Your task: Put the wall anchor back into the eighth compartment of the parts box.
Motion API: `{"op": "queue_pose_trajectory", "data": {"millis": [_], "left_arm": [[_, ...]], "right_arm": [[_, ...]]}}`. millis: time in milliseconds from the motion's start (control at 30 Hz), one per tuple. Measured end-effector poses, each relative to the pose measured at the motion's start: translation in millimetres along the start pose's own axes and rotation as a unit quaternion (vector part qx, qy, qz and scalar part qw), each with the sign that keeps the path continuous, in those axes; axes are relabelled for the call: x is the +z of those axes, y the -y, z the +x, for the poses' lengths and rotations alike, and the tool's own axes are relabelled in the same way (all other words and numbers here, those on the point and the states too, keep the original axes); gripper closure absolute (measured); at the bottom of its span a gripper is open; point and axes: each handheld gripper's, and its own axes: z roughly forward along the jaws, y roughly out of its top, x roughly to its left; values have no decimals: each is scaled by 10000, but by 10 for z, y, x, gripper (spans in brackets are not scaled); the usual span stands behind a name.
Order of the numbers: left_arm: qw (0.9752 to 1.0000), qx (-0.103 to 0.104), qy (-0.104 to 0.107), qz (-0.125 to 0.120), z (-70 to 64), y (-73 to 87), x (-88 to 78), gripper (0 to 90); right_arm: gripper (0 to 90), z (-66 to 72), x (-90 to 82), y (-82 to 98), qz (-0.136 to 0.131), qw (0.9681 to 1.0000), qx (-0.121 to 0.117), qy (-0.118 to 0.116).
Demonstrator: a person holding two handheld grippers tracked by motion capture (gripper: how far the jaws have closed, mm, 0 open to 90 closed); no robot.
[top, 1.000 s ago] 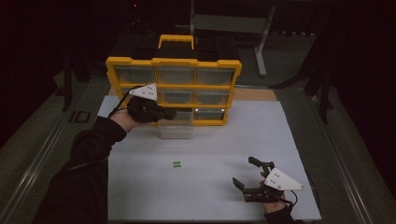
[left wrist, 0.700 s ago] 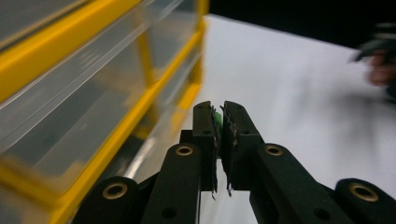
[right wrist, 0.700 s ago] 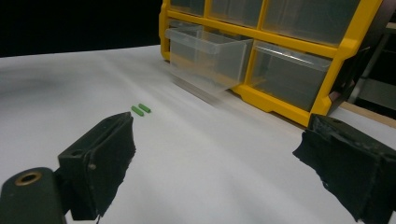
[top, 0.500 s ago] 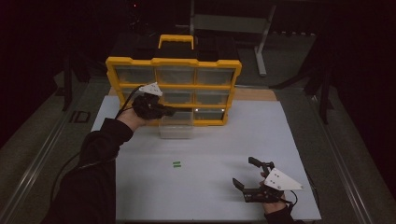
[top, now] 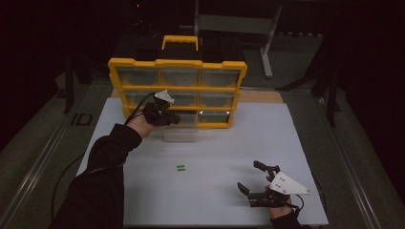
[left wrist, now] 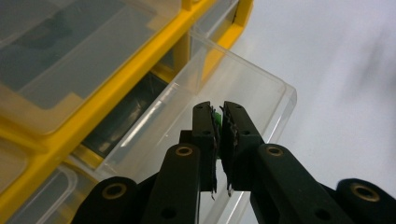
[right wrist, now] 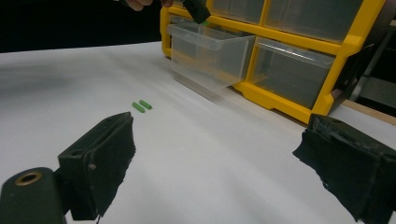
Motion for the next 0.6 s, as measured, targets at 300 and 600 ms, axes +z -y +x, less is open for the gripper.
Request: {"op": "queue_pose_trajectory", "data": {"millis": [300,600], "left_arm": [[9996,-159,123,-174,-15,34,-53,339],[9969,63,687,-384,-164,87,-159,0]], "right_arm": [[92,2,-2,-1,14,10000,2,-19],[92,3,-2,-3,19,10000,2,-22]]}}
